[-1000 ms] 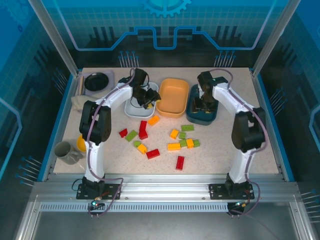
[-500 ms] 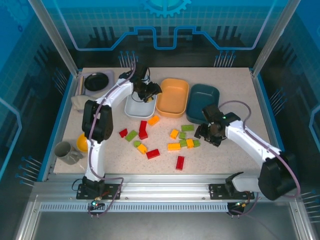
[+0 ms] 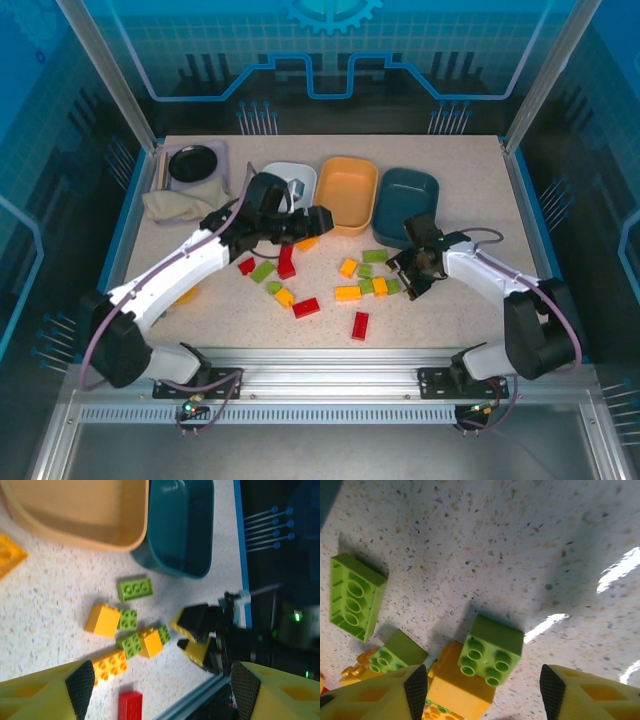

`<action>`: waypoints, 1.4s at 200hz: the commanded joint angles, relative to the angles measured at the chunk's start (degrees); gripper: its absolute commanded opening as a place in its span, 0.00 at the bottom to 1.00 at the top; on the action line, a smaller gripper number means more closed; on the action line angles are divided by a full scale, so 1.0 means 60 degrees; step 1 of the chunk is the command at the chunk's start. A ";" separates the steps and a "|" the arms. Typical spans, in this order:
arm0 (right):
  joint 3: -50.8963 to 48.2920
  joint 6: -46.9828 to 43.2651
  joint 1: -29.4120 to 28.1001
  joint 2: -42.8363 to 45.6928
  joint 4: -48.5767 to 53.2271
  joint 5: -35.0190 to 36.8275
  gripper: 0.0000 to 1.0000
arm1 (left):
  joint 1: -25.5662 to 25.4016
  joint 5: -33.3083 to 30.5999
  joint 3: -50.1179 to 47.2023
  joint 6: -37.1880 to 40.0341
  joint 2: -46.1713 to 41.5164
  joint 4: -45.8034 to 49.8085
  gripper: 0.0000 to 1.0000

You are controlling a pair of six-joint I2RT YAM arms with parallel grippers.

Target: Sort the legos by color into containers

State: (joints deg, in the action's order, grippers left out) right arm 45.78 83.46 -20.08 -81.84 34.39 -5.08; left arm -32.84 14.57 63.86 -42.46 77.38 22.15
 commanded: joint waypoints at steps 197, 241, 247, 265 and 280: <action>0.3912 -0.3513 0.0905 -0.0992 0.1664 0.1821 0.29 | -0.0950 -0.1138 0.0485 -0.0834 -0.0661 0.0513 0.78; 0.7026 -0.4732 0.1682 -0.4403 0.2195 0.0858 0.32 | -0.0797 -0.1017 0.2766 -0.0345 0.1293 0.0847 0.78; 0.7449 -0.4813 0.1772 -0.4840 0.2329 0.0555 0.33 | -0.0769 -0.1082 0.3053 -0.0325 0.1509 0.1035 0.78; 0.8655 -0.4873 0.1951 -0.6199 0.3036 0.0204 0.36 | -0.0696 -0.1259 0.3645 -0.0372 0.2050 0.1446 0.77; 0.9196 -0.4957 0.2020 -0.6756 0.3161 0.0085 0.38 | -0.0664 -0.1409 0.3782 -0.0502 0.2188 0.1664 0.77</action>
State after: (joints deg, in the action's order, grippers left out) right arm 95.83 56.71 -8.97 -117.82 46.52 -0.89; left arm -37.54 8.12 83.72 -46.19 89.19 27.00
